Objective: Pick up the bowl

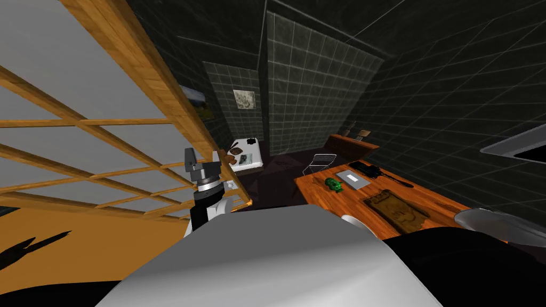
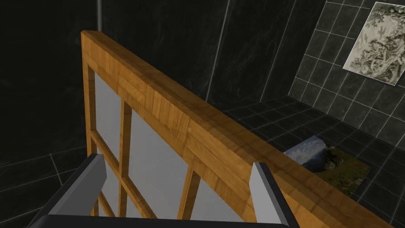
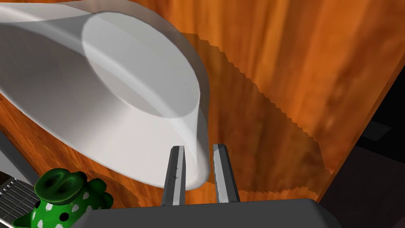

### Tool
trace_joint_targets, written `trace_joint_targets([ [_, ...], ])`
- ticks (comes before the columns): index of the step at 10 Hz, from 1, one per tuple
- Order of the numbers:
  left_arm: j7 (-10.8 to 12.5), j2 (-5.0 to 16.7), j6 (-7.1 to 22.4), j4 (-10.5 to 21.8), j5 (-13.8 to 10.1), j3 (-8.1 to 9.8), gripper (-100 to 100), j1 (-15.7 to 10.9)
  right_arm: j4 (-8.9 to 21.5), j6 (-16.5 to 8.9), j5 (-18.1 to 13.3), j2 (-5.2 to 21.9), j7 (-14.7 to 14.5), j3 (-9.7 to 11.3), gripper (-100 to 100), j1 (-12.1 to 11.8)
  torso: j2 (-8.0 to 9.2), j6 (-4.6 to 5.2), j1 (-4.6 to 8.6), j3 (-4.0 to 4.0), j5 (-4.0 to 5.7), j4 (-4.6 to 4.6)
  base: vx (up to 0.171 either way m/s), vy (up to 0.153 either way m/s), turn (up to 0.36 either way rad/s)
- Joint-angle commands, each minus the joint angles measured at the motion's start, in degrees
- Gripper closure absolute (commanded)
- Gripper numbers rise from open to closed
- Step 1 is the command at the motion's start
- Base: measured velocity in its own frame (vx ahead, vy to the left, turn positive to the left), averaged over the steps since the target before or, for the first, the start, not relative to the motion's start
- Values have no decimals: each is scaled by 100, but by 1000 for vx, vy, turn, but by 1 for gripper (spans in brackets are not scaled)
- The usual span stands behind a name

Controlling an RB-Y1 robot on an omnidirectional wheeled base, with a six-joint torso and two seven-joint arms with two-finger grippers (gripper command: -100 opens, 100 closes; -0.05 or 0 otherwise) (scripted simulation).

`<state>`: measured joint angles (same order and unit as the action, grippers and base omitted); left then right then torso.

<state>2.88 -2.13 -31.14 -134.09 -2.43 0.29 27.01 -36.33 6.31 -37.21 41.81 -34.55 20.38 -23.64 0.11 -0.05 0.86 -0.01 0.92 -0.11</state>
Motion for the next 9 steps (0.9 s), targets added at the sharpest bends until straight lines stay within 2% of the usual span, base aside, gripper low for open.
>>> trace_joint_targets([
  [1, 0, 0, 0, 0, 0, 0, 0, 0, -33, -77, -286, 14, 286, -75, 100, -21, 0, 0, 0, 0, 0, 0, -116, 45, 306],
  [3, 0, 0, 0, 0, 0, 1, 0, 2, -33, -77, -288, 14, 612, -75, 100, -21, 3, 22, 3, 0, -3, -5, -46, 17, -7],
  [4, 0, 0, 0, 0, 0, 2, 0, 2, -120, -245, -563, 27, 786, -201, 100, -101, -8, 25, 6, -6, -4, -7, -96, 64, 363],
  [5, 0, 0, 0, 0, 0, 0, 0, 0, -120, -245, -699, 27, 1002, -201, 100, -101, 5, 6, -12, 4, -9, 3, -122, 67, 324],
  [7, 0, 0, 0, 0, 0, 1, 0, 2, -120, -245, -726, 27, 1341, -201, 100, -101, 6, 29, -4, 3, -12, -2, -42, 9, -11],
  [8, 0, 1, 0, 0, 0, 2, 0, 3, -137, -250, -716, 27, 1220, -189, 100, -100, -6, 31, 4, -4, -12, -5, -7, -2, -14],
  [9, 0, 1, 0, 0, 0, 2, 0, 3, -135, -250, -719, 27, 1256, -185, 0, -105, -14, 28, 4, -8, -13, -4, 0, 0, 0],
])
